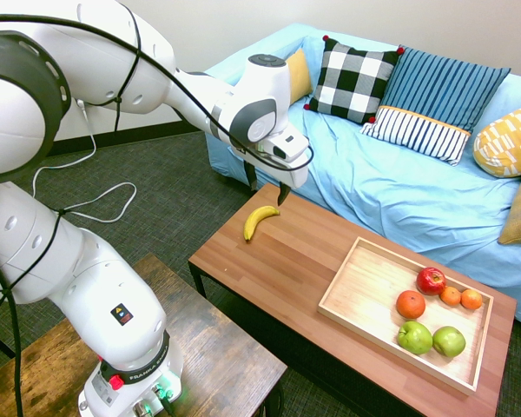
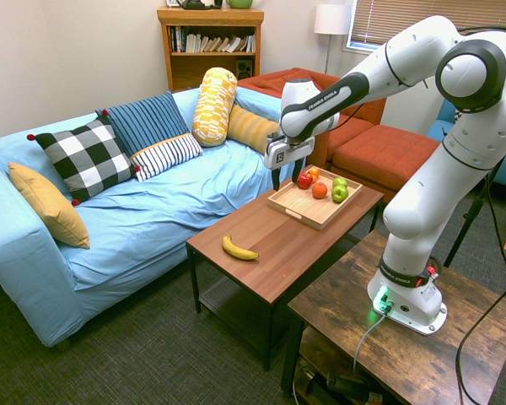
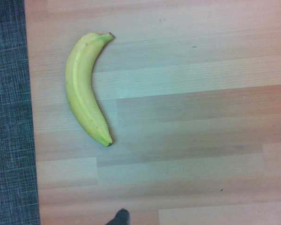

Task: Put banana in the tray

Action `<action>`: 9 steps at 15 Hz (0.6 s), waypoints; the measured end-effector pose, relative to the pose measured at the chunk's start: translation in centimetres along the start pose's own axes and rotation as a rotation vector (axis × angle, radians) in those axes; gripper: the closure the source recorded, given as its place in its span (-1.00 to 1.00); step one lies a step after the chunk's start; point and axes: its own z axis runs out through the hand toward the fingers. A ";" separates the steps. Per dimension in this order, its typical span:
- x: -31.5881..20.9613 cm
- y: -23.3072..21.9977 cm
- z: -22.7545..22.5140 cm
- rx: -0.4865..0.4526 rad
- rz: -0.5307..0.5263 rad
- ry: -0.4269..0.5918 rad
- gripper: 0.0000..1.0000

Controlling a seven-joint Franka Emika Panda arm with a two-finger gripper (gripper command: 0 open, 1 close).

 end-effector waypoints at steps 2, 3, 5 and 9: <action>0.0 -0.1 0.2 -0.003 -0.002 -0.003 -1.00; 0.0 -0.1 0.4 -0.008 -0.002 -0.007 -1.00; -0.1 -0.4 1.0 -0.011 -0.011 -0.007 -1.00; -1.1 -3.4 3.7 0.000 -0.046 -0.001 -1.00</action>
